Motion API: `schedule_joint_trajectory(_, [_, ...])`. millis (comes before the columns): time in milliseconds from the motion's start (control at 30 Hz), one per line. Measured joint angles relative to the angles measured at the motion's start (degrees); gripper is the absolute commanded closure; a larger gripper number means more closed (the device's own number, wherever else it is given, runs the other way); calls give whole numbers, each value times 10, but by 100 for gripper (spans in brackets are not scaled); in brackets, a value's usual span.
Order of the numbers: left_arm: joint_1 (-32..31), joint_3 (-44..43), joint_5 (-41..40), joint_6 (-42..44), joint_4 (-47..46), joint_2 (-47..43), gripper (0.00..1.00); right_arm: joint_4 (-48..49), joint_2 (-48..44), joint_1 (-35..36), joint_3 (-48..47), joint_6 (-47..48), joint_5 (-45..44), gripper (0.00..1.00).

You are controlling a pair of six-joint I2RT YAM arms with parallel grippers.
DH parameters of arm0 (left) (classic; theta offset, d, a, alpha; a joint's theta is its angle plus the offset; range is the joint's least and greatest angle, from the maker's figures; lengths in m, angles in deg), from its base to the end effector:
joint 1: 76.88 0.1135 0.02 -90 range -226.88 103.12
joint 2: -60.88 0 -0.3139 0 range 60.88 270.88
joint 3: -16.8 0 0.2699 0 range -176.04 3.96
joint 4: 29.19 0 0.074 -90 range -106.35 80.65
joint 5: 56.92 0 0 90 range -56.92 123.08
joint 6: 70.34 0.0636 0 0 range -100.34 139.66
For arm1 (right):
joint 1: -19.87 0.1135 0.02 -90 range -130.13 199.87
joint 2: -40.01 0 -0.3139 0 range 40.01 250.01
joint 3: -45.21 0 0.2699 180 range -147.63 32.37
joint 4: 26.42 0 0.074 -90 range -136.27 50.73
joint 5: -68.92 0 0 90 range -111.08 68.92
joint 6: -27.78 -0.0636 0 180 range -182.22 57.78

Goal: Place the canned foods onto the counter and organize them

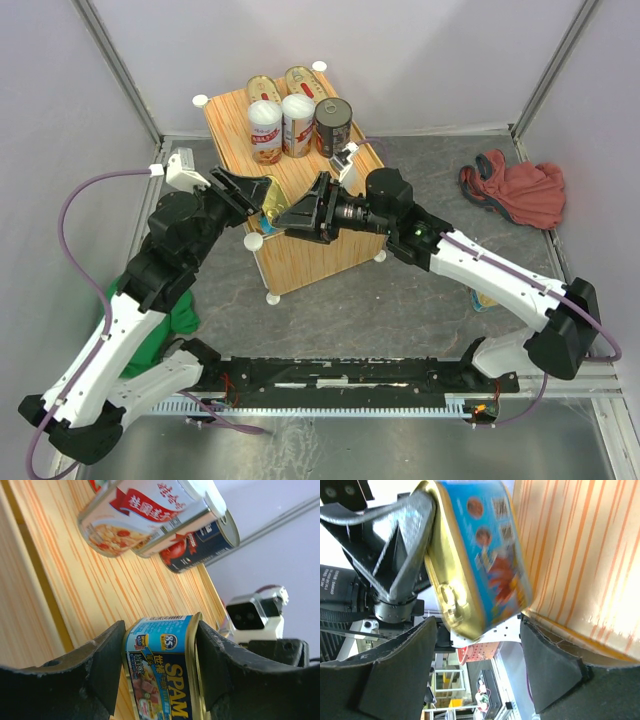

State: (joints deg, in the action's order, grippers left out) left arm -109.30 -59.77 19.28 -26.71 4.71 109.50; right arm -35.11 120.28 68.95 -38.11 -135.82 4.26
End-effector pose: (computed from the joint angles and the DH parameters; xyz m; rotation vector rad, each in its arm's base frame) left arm 0.1651 -0.0869 0.4615 -0.3975 1.6951 -0.8281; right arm 0.2200 0.2954 0.4243 0.0273 2.0944 1.8532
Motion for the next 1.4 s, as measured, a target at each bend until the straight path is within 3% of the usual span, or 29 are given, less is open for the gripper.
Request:
schedule_joint_trajectory(433, [12,0,-12,2,-3,2,97,-162,-38,6,-72,127,-22,21])
schedule_joint_trajectory(867, [23,0,19,5,-19,20,97,-388,-8,83,-264,350,-166,18])
schedule_joint_trajectory(1400, [68,-1,99,10,-28,29,97,-468,64,116,-311,460,-298,18])
